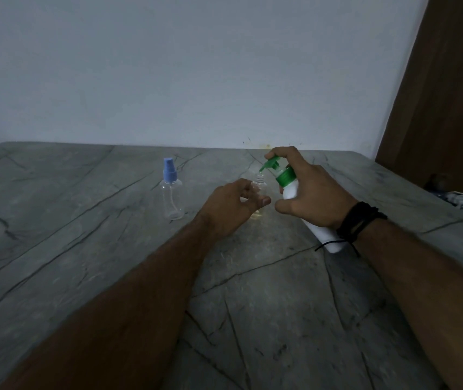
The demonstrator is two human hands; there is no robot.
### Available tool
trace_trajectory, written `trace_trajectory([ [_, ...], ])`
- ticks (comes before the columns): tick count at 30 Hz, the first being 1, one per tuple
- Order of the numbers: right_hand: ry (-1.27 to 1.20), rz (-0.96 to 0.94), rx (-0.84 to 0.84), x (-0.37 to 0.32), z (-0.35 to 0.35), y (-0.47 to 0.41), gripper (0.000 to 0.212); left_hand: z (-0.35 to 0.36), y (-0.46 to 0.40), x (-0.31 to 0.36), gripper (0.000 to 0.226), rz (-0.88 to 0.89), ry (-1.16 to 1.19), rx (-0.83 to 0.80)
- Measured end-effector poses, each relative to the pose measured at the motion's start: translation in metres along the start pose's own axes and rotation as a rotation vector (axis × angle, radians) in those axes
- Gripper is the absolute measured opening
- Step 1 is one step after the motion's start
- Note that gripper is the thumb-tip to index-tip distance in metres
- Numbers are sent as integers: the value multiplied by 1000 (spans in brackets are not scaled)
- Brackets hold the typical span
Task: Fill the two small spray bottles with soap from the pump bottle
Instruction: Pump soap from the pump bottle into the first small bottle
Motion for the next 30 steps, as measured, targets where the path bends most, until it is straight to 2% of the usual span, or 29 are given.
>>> trace_trajectory([
  [15,4,3,6,2,-1,-1,68,0,1,1,53,-14,14,-3],
  [30,14,2,15,1,-3,-1,72,0,1,0,50,-12,23,5],
])
Point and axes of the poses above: each hand's wrist, its own y-axis away from the middle knuckle, its own z-axis out of the palm, x = y × z, the point moved 8 cm from there along -y, towards the middle knuckle, and after that the axes turned 6 degrees about -z, right-handed, at the moved point
